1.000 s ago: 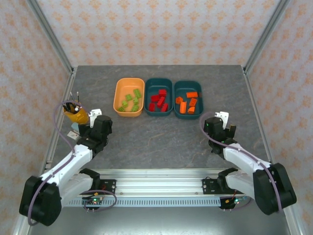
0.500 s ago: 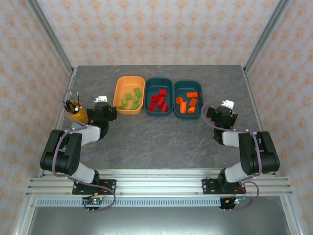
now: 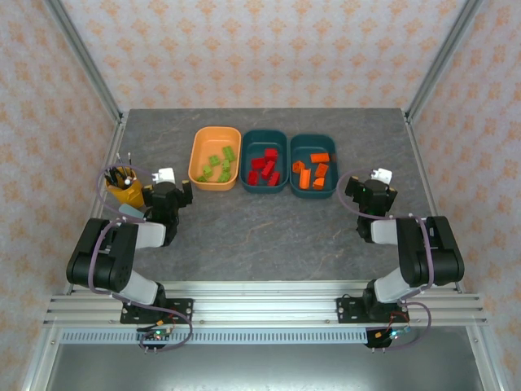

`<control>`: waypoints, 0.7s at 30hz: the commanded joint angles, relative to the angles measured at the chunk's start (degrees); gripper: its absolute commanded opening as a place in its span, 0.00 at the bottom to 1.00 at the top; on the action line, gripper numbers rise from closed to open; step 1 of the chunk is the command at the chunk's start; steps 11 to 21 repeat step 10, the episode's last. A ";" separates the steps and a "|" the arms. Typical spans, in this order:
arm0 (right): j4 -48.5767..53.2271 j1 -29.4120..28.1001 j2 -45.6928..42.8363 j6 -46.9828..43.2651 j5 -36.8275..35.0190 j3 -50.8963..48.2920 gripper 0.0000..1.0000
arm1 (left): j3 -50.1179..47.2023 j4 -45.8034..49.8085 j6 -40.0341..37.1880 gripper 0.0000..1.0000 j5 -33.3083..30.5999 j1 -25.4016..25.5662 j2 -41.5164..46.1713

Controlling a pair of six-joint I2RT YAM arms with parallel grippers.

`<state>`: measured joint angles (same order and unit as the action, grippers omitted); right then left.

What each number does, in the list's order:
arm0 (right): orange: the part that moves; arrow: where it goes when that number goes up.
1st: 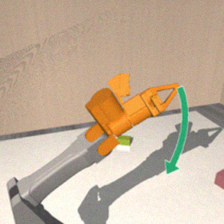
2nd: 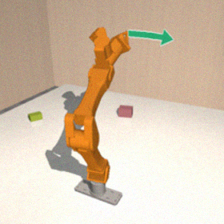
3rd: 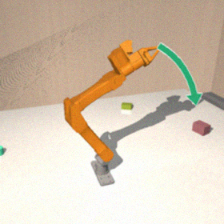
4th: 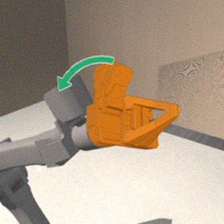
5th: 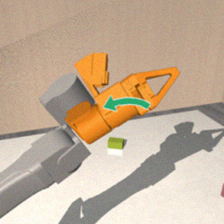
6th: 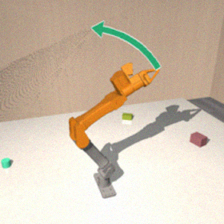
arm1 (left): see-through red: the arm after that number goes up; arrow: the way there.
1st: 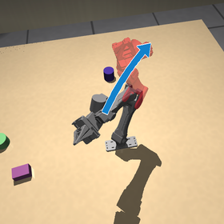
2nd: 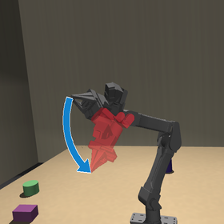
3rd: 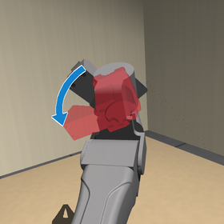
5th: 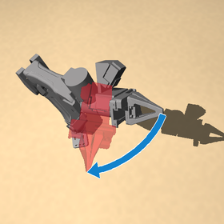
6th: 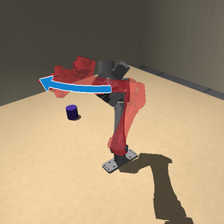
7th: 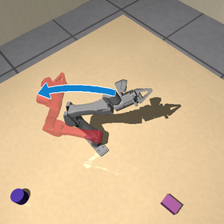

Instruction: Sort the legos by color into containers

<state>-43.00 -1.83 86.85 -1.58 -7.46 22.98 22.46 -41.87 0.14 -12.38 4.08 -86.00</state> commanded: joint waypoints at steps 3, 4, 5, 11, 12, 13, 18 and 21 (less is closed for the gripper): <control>-2.28 -0.28 0.07 0.38 0.13 0.38 0.99 | 1.01 -2.52 0.73 1.00 -0.26 -0.30 0.21; -2.07 -0.28 0.23 0.37 0.14 0.64 0.99 | 1.05 -2.57 0.71 1.00 -0.22 -0.30 0.23; -1.47 -0.28 0.43 0.29 0.54 1.05 0.99 | 1.04 -2.56 0.74 1.00 -0.26 -0.34 0.23; -2.05 -0.28 0.16 0.07 1.11 0.60 0.99 | 1.10 -2.37 0.76 1.00 -0.24 -0.30 0.21; -2.05 -0.28 0.16 0.07 1.11 0.60 0.99 | 1.10 -2.37 0.76 1.00 -0.24 -0.30 0.21; -2.05 -0.28 0.16 0.07 1.11 0.60 0.99 | 1.10 -2.37 0.76 1.00 -0.24 -0.30 0.21; -2.05 -0.28 0.16 0.07 1.11 0.60 0.99 | 1.10 -2.37 0.76 1.00 -0.24 -0.30 0.21; -2.05 -0.28 0.16 0.07 1.11 0.60 0.99 | 1.10 -2.37 0.76 1.00 -0.24 -0.30 0.21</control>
